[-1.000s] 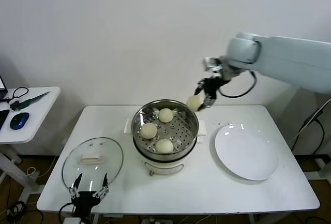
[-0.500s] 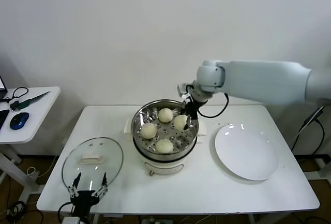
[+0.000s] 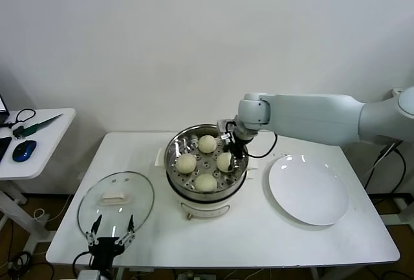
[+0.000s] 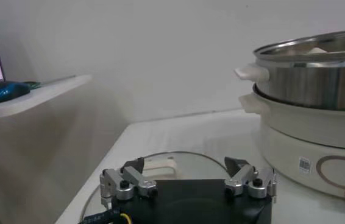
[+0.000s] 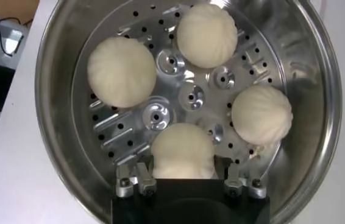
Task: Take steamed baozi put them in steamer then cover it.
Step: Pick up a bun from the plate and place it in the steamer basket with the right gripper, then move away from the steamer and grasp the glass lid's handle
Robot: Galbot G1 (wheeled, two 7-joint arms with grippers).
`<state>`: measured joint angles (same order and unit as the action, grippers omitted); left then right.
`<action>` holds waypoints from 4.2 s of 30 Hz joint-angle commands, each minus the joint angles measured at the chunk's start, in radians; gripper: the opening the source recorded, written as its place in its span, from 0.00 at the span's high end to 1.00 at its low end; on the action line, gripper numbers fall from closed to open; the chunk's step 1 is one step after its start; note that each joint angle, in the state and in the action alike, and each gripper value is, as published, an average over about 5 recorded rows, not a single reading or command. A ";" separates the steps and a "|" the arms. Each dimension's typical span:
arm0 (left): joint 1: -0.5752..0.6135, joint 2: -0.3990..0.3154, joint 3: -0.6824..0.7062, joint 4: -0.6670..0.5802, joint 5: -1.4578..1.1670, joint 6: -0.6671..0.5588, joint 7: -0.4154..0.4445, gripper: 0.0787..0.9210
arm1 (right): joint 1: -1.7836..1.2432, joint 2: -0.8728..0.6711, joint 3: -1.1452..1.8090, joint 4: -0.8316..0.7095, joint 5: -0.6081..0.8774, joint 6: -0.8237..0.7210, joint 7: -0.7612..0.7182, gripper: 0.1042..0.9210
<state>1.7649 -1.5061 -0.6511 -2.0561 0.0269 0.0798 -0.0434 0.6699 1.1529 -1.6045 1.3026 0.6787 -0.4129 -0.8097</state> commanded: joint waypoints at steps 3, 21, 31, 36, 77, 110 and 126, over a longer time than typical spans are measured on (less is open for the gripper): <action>0.001 0.002 0.000 -0.005 0.000 0.006 0.000 0.12 | 0.142 -0.023 -0.041 -0.001 0.077 0.075 -0.102 0.16; -0.005 0.013 0.009 -0.065 -0.064 0.018 -0.028 0.12 | -0.299 -0.519 0.775 0.083 0.141 -0.051 0.471 0.12; -0.071 0.050 0.010 -0.033 0.073 -0.072 -0.018 0.12 | -1.034 -0.744 1.425 0.207 0.009 0.195 0.605 0.12; -0.101 0.058 0.002 -0.002 0.144 -0.105 -0.024 0.12 | -1.528 -0.695 1.931 0.245 -0.054 0.273 0.609 0.12; -0.247 0.150 -0.006 0.481 1.435 0.005 -0.371 0.12 | -2.305 -0.026 2.267 0.360 -0.235 0.605 0.697 0.12; -0.442 0.187 0.042 0.651 1.385 0.001 -0.363 0.24 | -2.326 0.045 2.257 0.379 -0.301 0.614 0.688 0.12; -0.440 0.181 0.038 0.679 1.366 -0.015 -0.370 0.78 | -2.320 0.064 2.250 0.386 -0.306 0.620 0.668 0.12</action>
<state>1.3350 -1.3254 -0.6126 -1.3868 1.3964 0.0646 -0.4110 -1.6490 1.2128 0.6450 1.6862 0.3722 0.2041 -0.1361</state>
